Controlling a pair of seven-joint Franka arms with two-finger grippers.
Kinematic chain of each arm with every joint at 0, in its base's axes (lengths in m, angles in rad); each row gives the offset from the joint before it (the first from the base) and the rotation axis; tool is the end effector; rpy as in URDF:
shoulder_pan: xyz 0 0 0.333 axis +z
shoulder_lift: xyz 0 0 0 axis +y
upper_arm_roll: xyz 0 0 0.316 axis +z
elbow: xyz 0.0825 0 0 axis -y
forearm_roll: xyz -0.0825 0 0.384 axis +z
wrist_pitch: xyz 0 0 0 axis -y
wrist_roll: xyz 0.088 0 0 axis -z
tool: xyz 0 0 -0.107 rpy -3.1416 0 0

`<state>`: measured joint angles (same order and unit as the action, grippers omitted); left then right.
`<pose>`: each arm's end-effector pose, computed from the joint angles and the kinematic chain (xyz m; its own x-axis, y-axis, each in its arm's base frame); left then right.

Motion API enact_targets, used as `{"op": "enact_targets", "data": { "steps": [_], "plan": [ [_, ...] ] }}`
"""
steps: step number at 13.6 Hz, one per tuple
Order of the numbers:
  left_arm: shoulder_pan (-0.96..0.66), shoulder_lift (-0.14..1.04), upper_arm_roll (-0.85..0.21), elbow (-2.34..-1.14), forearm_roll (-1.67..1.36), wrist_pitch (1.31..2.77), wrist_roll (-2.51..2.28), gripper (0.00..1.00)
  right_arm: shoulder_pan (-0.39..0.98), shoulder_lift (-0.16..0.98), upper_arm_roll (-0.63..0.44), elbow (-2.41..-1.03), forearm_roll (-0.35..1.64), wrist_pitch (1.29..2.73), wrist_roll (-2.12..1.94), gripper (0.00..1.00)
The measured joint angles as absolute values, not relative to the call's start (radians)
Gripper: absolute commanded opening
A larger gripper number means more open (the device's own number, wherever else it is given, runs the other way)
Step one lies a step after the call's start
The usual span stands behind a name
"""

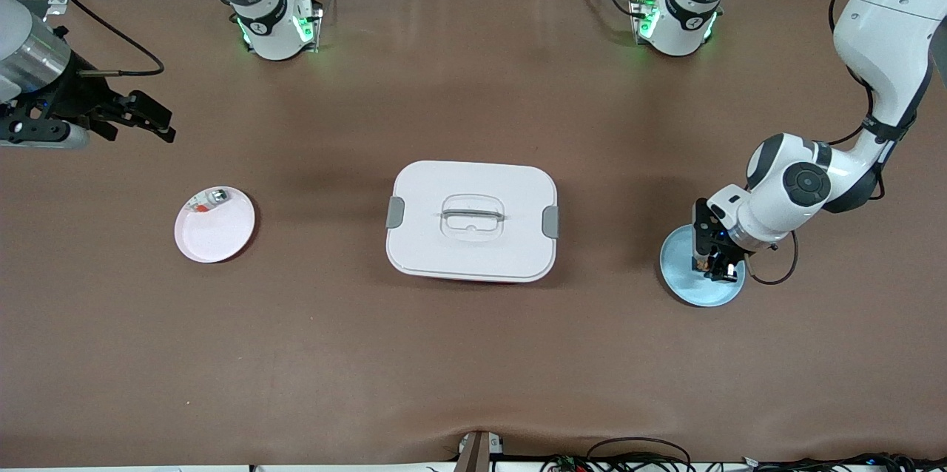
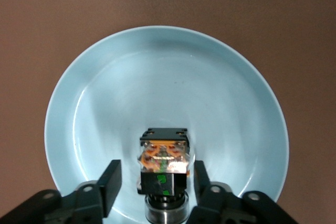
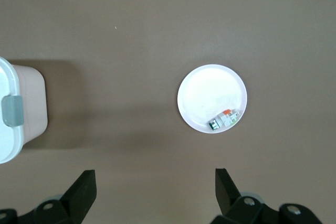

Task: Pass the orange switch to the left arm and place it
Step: 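Lower the orange switch onto the light-blue plate with the left gripper, then open the left gripper and raise it away from the plate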

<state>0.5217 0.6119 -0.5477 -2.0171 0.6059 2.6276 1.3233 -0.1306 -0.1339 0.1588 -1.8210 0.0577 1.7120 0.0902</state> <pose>0.6080 -0.0220 0.1950 -0.1905 -0.9815 -0.0196 -0.9710 0.1914 -0.1433 0.5212 0.0248 0.5889 0.9973 -0.0709 0.0198 -0.0701 -0.9968 -0.0381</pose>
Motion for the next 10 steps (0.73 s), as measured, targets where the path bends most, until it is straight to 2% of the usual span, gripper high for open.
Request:
{"op": "enact_targets", "data": {
  "steps": [5,10],
  "plan": [
    [0.526,0.588,-0.558,-1.998,0.595,2.622,1.304,1.00,-0.131,-0.060,0.161,-1.719,0.015,1.710,0.090,1.00],
    [0.540,0.477,-0.593,-1.931,0.344,2.445,1.225,1.00,-0.122,-0.014,0.159,-1.658,0.013,1.666,0.090,1.00]
  ]
}}
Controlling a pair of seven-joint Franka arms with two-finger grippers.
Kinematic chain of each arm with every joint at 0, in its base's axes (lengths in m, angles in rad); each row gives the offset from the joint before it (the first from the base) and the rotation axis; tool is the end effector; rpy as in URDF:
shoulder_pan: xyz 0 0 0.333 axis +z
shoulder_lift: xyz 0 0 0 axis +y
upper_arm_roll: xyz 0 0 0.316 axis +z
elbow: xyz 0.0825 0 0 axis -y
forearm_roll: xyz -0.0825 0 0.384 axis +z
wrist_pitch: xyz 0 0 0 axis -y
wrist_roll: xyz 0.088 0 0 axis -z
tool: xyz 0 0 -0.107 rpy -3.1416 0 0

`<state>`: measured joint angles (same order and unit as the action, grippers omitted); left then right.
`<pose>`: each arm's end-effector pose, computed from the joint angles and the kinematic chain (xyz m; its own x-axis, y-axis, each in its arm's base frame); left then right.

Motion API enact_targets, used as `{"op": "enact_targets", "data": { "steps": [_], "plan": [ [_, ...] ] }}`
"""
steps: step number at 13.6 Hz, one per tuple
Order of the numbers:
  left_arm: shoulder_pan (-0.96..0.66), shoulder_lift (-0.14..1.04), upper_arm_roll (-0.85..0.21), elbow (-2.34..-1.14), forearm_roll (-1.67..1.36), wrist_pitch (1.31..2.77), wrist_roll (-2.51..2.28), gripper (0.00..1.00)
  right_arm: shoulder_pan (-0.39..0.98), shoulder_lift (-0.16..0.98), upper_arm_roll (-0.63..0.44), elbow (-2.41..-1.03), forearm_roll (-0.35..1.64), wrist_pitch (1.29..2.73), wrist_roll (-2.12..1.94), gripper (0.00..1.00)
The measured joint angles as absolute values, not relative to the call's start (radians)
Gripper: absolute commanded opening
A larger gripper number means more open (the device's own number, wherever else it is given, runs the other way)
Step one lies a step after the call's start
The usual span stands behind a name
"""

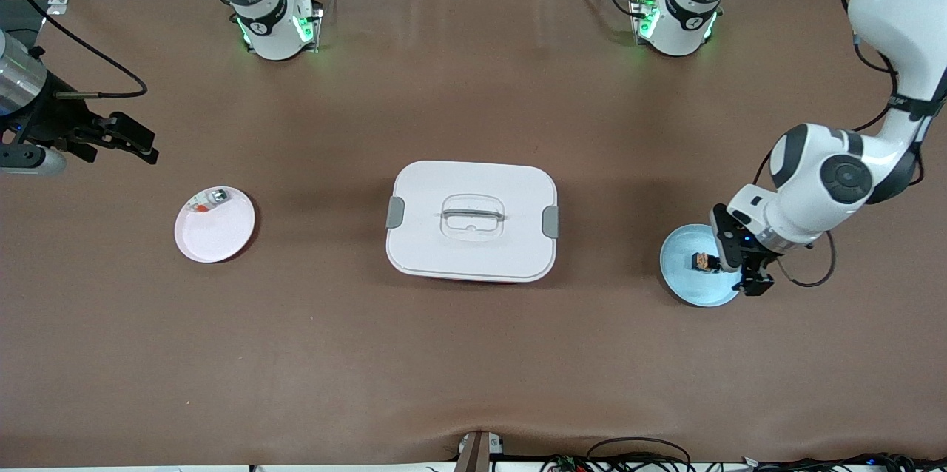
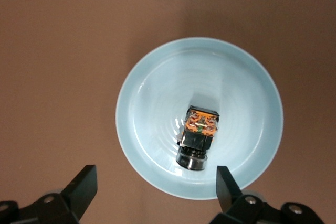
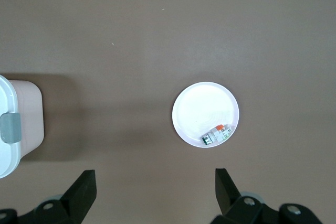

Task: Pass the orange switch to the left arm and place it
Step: 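Open the left gripper and raise it away from the plate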

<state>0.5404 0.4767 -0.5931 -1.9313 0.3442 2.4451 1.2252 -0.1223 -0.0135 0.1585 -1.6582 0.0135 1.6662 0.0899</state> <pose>0.6335 -0.0107 0.2892 0.1071 -0.9928 0.0533 -0.9850 -0.1132 -0.1300 0.5572 0.0221 0.5988 0.9983 -0.0549 0.0202 -0.0547 -0.9984 -0.0132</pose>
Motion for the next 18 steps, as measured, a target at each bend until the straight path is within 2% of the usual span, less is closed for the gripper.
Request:
{"op": "enact_targets", "data": {
  "steps": [4,8,10,13,18],
  "plan": [
    [0.561,0.414,-0.614,-1.815,0.170,2.272,1.104,1.00,-0.019,-0.013,0.040,-1.655,0.013,1.663,0.090,1.00],
    [0.562,0.396,-0.627,-1.598,0.163,1.977,0.824,1.00,0.002,-0.012,0.027,-1.654,0.013,1.662,0.090,1.00],
    [0.561,0.390,-0.643,-1.520,0.162,1.883,0.658,1.00,0.002,-0.012,0.025,-1.654,0.013,1.662,0.090,1.00],
    [0.562,0.348,-0.652,-1.474,0.154,1.784,0.377,1.00,0.002,-0.012,0.022,-1.652,0.013,1.653,0.090,1.00],
    [0.564,0.216,-0.650,-1.463,0.093,1.655,0.085,1.00,-0.015,-0.012,0.013,-1.613,0.012,1.553,0.089,1.00]
  ]
}}
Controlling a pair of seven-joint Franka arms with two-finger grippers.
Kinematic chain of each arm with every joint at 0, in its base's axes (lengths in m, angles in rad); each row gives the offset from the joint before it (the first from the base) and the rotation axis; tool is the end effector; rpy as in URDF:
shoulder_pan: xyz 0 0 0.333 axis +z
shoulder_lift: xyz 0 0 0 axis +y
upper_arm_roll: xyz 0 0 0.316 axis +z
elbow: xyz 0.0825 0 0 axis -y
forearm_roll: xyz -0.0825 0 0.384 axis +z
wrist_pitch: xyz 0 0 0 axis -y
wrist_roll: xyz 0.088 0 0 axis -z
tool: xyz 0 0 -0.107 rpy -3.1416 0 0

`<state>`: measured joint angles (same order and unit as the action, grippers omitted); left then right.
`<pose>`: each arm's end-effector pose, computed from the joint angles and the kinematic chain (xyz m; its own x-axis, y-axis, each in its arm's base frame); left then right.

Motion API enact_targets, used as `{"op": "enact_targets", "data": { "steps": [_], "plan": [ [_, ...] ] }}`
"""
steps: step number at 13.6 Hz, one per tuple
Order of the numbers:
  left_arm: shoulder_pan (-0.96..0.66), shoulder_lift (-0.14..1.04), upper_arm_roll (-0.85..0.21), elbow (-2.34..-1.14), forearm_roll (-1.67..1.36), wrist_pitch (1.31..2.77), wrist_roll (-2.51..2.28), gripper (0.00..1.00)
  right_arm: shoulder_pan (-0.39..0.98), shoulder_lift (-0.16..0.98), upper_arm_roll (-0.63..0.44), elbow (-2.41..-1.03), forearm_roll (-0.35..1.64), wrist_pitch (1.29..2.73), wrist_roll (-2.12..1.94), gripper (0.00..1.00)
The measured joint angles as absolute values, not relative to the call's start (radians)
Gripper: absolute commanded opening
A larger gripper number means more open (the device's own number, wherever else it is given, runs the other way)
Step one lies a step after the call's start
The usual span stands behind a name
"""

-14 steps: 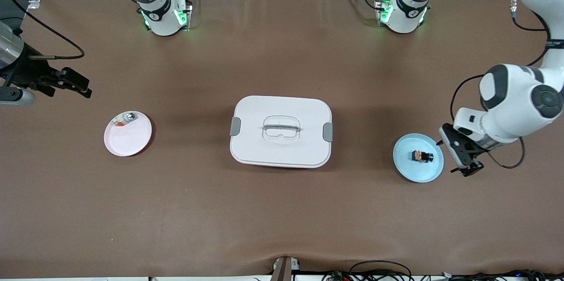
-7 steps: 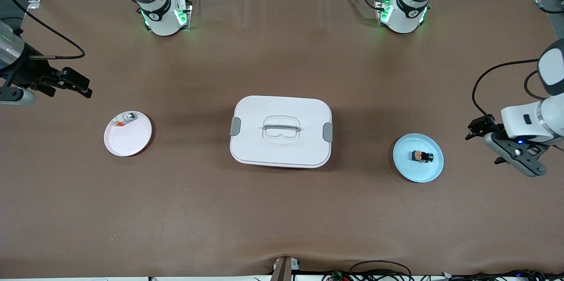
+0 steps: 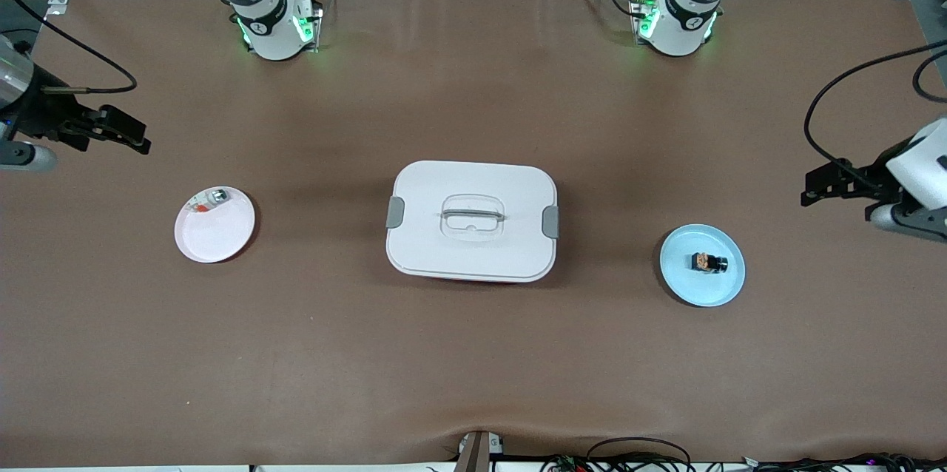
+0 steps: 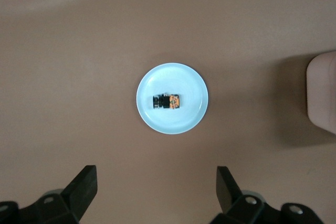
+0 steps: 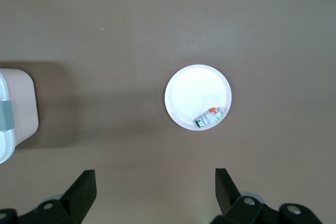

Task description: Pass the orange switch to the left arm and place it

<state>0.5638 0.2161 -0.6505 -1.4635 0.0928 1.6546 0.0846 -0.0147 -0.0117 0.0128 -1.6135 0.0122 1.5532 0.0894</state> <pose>0.6156 -0.0049 0.5790 0.9861 -0.1645 0.0218 -0.1652 -0.9856 0.0359 0.5479 0.0003 0.6094 0.9946 -0.0910 -0.0495 -0.0914 -0.9958 -0.0077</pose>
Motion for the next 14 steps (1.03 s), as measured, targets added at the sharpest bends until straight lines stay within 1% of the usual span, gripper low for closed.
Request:
{"op": "enact_targets", "data": {
  "steps": [3,5,6,8,9,12,14],
  "plan": [
    [0.564,0.173,-0.649,-1.461,0.086,1.579,0.021,1.00,-0.021,-0.012,0.009,-1.595,0.012,1.540,0.042,1.00],
    [0.545,0.144,-0.613,-1.459,0.085,1.552,0.013,1.00,-0.021,-0.012,0.009,-1.582,0.011,1.541,-0.007,1.00],
    [0.494,0.127,-0.551,-1.457,0.082,1.531,0.016,1.00,-0.021,-0.012,0.009,-1.576,0.011,1.541,-0.014,1.00],
    [0.322,0.099,-0.372,-1.456,0.080,1.498,0.017,1.00,-0.022,-0.011,0.009,-1.564,0.009,1.542,-0.016,1.00],
    [0.259,0.091,-0.306,-1.456,0.080,1.491,0.017,1.00,-0.023,-0.011,0.009,-1.557,0.008,1.542,-0.016,1.00],
    [0.134,0.072,-0.177,-1.455,0.079,1.485,0.017,1.00,-0.023,-0.006,0.010,-1.547,0.008,1.542,-0.022,1.00],
    [0.012,0.059,-0.049,-1.455,0.073,1.479,0.017,1.00,-0.023,0.001,0.009,-1.542,0.008,1.544,-0.023,1.00]
  ]
}}
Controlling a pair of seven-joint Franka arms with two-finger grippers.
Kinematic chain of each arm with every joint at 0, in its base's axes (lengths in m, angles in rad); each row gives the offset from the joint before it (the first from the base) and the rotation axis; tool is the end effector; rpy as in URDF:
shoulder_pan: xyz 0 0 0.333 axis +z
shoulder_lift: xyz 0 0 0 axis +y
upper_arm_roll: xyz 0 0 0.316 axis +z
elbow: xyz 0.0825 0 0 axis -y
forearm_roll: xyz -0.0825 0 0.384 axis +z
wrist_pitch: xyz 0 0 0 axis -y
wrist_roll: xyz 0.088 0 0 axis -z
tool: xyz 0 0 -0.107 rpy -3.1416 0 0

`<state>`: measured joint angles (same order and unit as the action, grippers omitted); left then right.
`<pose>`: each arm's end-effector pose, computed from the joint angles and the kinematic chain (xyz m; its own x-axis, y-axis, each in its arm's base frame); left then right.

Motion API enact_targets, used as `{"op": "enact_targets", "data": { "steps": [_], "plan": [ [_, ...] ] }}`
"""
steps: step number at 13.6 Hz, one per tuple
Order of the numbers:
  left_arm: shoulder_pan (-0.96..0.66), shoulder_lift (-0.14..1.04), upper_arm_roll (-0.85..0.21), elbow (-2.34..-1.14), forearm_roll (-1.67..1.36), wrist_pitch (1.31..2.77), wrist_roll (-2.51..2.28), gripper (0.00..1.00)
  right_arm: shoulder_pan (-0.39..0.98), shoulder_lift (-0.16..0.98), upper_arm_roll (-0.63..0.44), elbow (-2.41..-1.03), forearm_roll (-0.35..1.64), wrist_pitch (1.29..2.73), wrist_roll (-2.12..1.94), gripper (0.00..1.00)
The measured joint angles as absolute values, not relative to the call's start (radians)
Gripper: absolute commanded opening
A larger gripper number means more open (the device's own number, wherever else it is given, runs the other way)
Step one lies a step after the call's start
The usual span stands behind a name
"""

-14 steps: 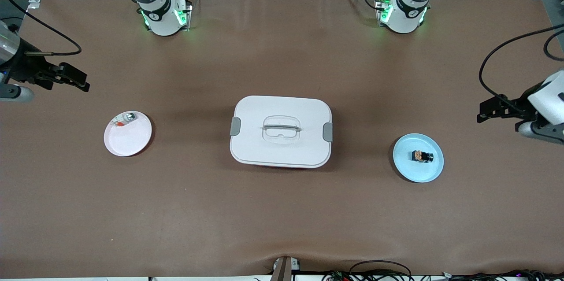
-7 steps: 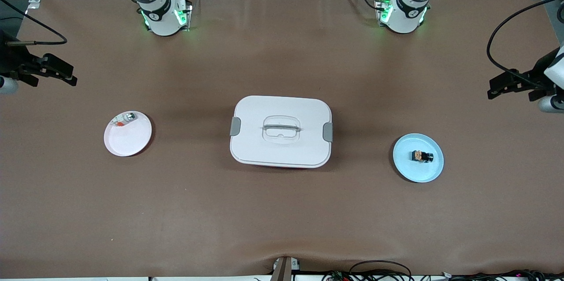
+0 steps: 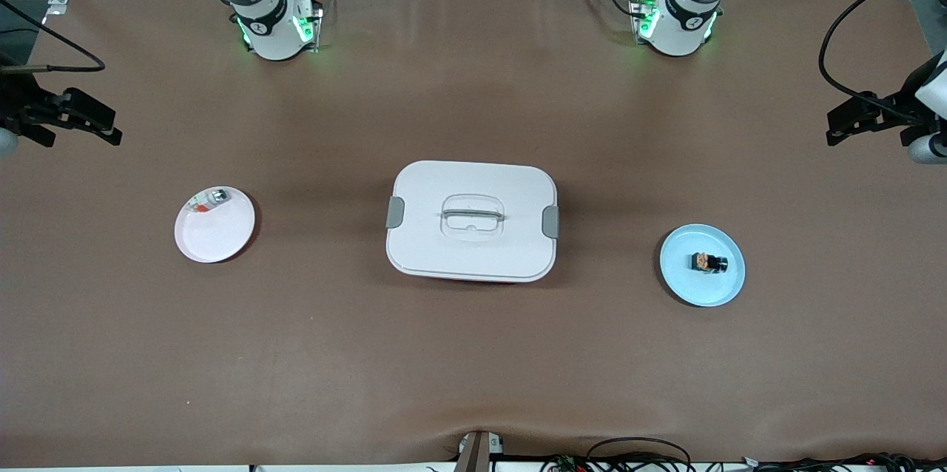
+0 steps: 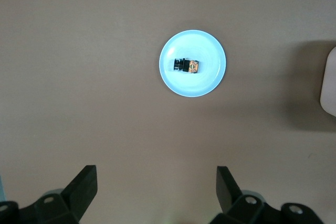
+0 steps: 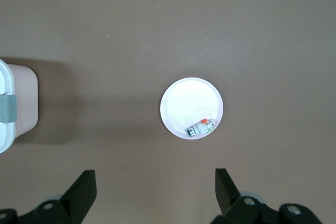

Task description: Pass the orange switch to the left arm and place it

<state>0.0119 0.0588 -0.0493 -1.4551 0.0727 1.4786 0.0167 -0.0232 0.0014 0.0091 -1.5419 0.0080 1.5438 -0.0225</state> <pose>0.5637 -0.0118 0.6381 0.9982 -0.0473 -0.0362 -0.0498 -0.9964 -0.0690 0.5525 -0.0069 0.6350 1.0000 0.0086 0.0007 0.0086 -0.9999 -0.0080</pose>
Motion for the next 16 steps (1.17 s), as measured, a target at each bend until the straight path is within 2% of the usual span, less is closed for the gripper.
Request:
{"op": "enact_targets", "data": {
  "steps": [1,3,16],
  "plan": [
    [-0.027,0.053,-0.002,-1.455,0.052,1.477,0.017,1.00,-0.024,0.005,0.009,-1.537,0.008,1.544,-0.023,1.00],
    [-0.043,0.044,0.026,-1.455,0.013,1.476,0.017,1.00,-0.024,0.008,0.009,-1.531,0.008,1.545,-0.023,1.00],
    [-0.078,-0.025,0.017,-1.541,0.002,1.529,-0.011,1.00,-0.025,0.012,0.009,-1.515,0.008,1.548,-0.024,1.00]
  ]
}}
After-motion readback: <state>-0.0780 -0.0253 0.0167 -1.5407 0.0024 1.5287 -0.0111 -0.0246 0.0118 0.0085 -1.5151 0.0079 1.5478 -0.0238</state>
